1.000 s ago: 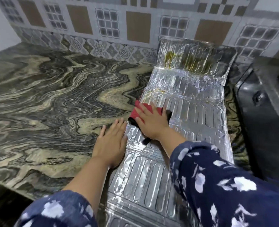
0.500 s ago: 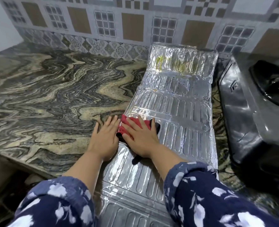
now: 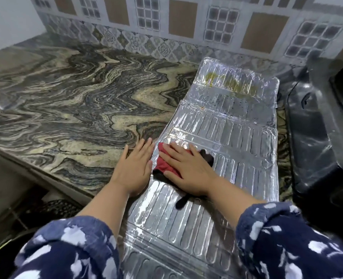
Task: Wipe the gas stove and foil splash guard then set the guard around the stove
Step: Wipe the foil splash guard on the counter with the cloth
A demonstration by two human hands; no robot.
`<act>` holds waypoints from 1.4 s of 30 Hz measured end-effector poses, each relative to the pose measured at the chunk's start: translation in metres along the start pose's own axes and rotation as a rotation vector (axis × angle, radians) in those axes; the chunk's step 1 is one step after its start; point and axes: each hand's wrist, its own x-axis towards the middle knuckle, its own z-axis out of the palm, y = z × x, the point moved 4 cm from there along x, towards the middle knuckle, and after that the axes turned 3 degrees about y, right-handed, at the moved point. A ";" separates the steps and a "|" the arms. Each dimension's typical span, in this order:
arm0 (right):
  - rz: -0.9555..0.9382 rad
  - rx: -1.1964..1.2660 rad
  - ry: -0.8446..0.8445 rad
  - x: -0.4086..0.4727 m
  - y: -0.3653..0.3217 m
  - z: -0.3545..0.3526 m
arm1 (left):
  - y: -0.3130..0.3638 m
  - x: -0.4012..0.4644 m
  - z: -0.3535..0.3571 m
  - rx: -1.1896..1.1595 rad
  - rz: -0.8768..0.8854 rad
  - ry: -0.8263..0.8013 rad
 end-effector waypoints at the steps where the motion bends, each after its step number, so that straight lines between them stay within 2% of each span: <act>1: 0.007 0.006 0.005 0.004 -0.002 0.002 | 0.000 -0.001 0.000 0.006 -0.001 -0.002; 7: 0.028 0.019 0.011 0.031 0.016 -0.002 | 0.002 -0.002 0.000 0.018 -0.006 0.009; 17: 0.234 -0.027 0.022 0.088 0.109 -0.021 | 0.000 -0.002 -0.001 -0.016 -0.026 0.014; 22: 0.336 -0.035 0.012 0.109 0.133 -0.027 | -0.001 -0.001 0.000 -0.015 -0.026 0.018; 27: 0.414 -0.022 0.056 0.091 0.112 -0.017 | -0.002 0.000 0.001 0.005 -0.024 -0.002; 35: 0.277 0.006 -0.007 0.024 0.053 -0.007 | -0.006 -0.022 -0.002 0.007 -0.038 -0.020; 42: 0.256 0.039 0.001 0.006 0.020 -0.002 | -0.013 -0.039 -0.015 0.016 -0.015 -0.055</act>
